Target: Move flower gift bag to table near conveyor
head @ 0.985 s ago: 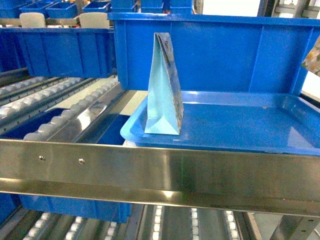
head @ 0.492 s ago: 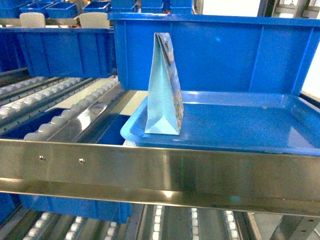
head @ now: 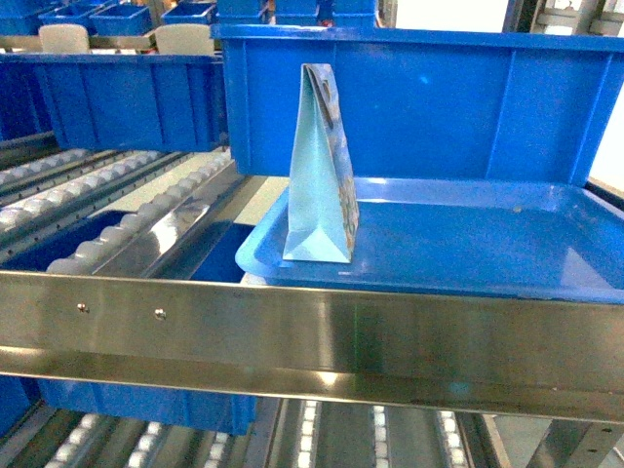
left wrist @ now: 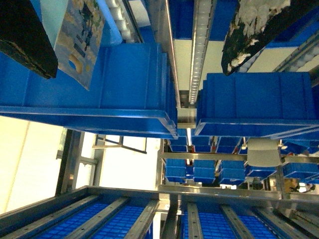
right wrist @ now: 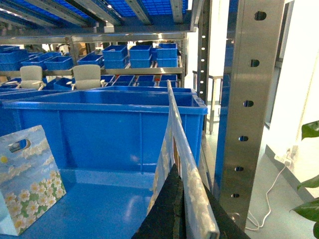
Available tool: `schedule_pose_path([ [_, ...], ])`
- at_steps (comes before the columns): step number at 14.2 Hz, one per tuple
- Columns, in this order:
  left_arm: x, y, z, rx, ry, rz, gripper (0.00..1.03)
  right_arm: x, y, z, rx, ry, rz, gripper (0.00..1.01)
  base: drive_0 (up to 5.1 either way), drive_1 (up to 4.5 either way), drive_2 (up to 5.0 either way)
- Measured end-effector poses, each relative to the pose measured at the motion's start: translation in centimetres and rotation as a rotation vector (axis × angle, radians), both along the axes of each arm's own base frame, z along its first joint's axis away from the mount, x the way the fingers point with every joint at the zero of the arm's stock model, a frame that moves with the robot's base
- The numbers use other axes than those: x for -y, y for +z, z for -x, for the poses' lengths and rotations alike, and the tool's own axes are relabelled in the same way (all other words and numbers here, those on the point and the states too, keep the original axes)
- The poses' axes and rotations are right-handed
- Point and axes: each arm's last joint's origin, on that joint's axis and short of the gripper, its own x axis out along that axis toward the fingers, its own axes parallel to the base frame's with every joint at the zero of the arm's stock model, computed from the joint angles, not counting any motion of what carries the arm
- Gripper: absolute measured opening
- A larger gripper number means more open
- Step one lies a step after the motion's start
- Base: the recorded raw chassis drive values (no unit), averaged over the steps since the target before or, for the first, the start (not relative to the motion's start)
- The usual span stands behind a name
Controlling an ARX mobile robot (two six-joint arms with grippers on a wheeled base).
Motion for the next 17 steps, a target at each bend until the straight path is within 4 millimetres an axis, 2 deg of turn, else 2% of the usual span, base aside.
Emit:
schedule_pose_path([
  [8,2.7,1.4,-5.8,0.051,-0.039,0.007,0.98,0.0,0.0,0.0,0.0,0.0,0.0,0.02,0.0,0.0,0.0],
  [9,3.0,1.9,-6.7,0.059,-0.047,0.007,0.98,0.0,0.0,0.0,0.0,0.0,0.0,0.02,0.0,0.0,0.0],
  [10,3.9,3.1,-9.0,0.078,-0.052,0.014,0.98,0.0,0.0,0.0,0.0,0.0,0.0,0.02,0.0,0.0,0.0],
  [11,6.1,2.9,-10.9,0.016,-0.092,0.011,0.98,0.0,0.0,0.0,0.0,0.0,0.0,0.02,0.0,0.0,0.0],
  [12,8.6,1.9,-12.0,-0.021,-0.093,-0.003,0.98,0.0,0.0,0.0,0.0,0.0,0.0,0.02,0.0,0.0,0.0],
  [13,10.4,0.0,-12.7,-0.109,-0.098,-0.043,0.98,0.0,0.0,0.0,0.0,0.0,0.0,0.02,0.0,0.0,0.0],
  [17,11.4,-1.0,-12.9,-0.138,-0.098,-0.062,0.98,0.0,0.0,0.0,-0.001,0.0,0.0,0.02,0.0,0.0,0.0],
])
